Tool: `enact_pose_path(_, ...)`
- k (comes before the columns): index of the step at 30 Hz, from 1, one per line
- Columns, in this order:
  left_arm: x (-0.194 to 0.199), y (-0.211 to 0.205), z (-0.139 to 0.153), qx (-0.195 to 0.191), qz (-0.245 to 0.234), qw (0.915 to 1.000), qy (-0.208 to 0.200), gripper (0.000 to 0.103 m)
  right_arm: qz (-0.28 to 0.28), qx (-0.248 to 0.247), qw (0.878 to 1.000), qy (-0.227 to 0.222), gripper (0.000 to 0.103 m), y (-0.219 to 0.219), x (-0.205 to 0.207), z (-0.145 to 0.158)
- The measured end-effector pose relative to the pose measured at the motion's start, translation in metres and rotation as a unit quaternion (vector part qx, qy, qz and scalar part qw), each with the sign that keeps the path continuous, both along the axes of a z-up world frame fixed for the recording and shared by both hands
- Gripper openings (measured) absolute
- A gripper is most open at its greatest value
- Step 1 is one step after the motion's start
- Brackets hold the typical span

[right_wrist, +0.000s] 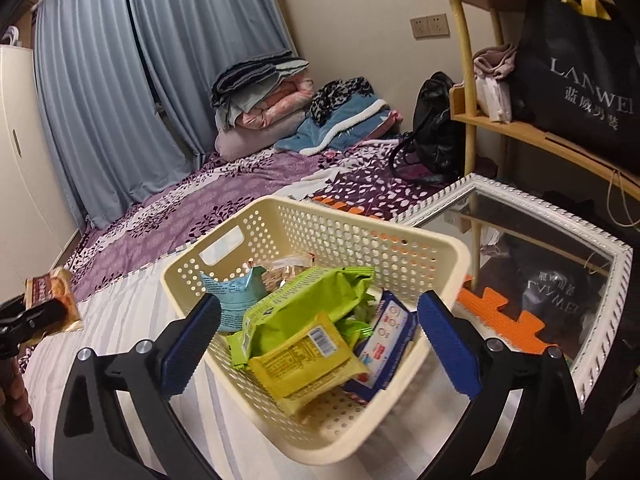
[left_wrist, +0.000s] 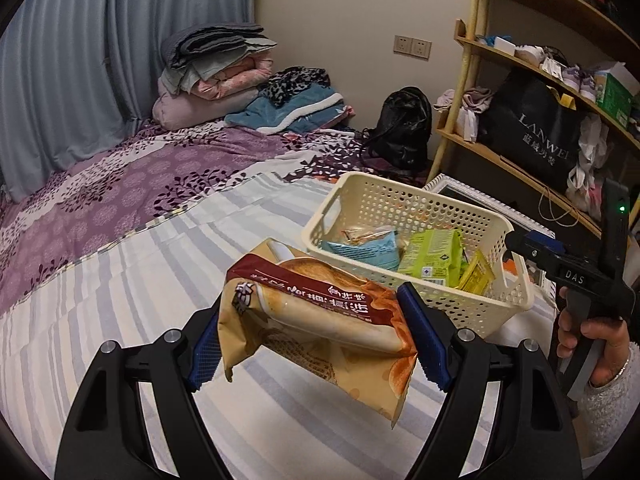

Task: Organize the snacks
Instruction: 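Lower the yellow packet into the basket and open the right tool, then lower the pastry pack into the basket and open the left tool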

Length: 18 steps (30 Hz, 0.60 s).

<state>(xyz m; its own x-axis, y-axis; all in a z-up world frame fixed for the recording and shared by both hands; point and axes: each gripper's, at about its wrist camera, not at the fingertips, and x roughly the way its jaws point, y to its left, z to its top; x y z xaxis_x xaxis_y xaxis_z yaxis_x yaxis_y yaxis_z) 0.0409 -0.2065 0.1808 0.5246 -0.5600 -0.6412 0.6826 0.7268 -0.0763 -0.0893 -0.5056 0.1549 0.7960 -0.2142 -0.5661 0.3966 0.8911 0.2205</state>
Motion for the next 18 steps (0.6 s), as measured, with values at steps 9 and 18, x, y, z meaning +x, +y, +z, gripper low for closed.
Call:
enact_pose_path(9, 0.003, -0.084, -0.003, 0.005, -0.073, 0.9973, -0.004, 0.081, -0.006, -0.002, 1.000, -0.021, 0.098, -0.010, -0.027, 0.003)
enact_pose_path(18, 0.017, -0.150, -0.028, 0.014, -0.120, 0.9926, 0.011, 0.082, -0.022, 0.011, 0.999, -0.023, 0.098, -0.023, -0.042, -0.004)
